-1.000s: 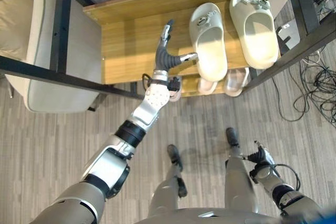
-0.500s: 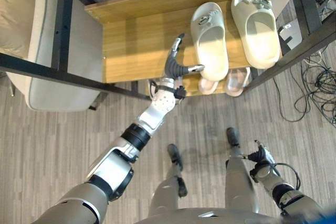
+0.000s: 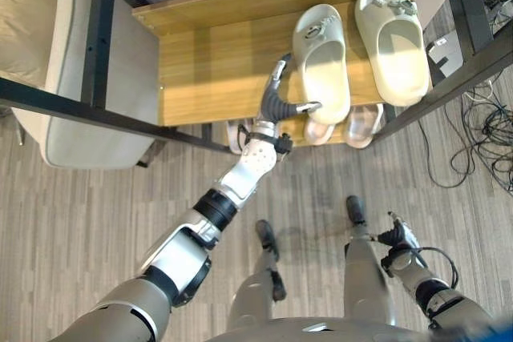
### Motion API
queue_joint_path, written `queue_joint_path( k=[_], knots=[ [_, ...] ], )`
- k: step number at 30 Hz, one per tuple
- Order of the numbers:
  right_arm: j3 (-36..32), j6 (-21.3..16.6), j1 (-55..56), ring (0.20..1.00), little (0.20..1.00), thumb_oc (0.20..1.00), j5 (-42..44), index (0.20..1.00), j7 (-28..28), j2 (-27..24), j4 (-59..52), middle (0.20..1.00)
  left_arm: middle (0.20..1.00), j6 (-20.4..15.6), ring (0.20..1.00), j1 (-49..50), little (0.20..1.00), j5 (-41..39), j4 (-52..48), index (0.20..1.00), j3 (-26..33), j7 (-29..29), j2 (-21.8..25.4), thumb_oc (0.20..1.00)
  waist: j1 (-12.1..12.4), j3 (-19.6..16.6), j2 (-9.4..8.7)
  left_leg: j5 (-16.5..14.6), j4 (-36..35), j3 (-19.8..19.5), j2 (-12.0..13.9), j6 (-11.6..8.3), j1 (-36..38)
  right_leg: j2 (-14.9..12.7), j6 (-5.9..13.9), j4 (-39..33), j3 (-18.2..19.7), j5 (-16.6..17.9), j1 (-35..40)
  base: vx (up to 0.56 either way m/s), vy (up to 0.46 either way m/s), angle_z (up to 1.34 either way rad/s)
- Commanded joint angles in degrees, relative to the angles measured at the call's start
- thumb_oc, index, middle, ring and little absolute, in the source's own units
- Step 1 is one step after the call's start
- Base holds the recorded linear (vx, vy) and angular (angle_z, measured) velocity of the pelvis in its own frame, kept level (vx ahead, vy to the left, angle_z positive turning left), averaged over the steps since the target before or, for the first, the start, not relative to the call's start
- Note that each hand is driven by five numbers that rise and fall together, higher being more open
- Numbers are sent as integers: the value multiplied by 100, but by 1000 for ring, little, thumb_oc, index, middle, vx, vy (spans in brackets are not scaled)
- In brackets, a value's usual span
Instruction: Arrange the slippers neatly on the shoe rack.
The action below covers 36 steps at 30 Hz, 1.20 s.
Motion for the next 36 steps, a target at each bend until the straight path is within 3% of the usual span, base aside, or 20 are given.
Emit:
queue_joint_path(
  k=[1,22,27,36],
  knots=[
    [178,-22,-121,1000,1000,1000,-37,1000,-210,-63,142,1000,1000,-40,1000,-1000,1000,415,644,1000,80,230,-363,1000,-27,201,-299,-282,31,-134,41,-415,82,-16,23,-1000,-272,708,323,0,0,0],
    [276,-63,-266,1000,1000,1000,49,1000,-253,-61,259,1000,1000,44,1000,-1361,1000,379,1040,1000,-197,187,-868,1000,-129,266,-405,-260,31,-115,108,-418,-3,31,13,-927,-249,709,157,1,-3,0],
    [232,-28,-262,1000,1000,1000,67,1000,-269,-11,265,1000,1000,-92,1000,-1218,1000,-80,680,1000,-154,116,-971,1000,-98,265,-381,-271,31,-124,104,-415,49,36,2,-871,-248,665,187,0,0,0],
    [195,-42,-243,1000,1000,1000,140,1000,-261,2,242,1000,1000,-103,1000,-1289,1000,113,163,1000,-270,35,-970,1000,-74,314,-364,-287,31,-143,83,-405,95,27,7,-841,-266,632,228,0,0,0]
  ],
)
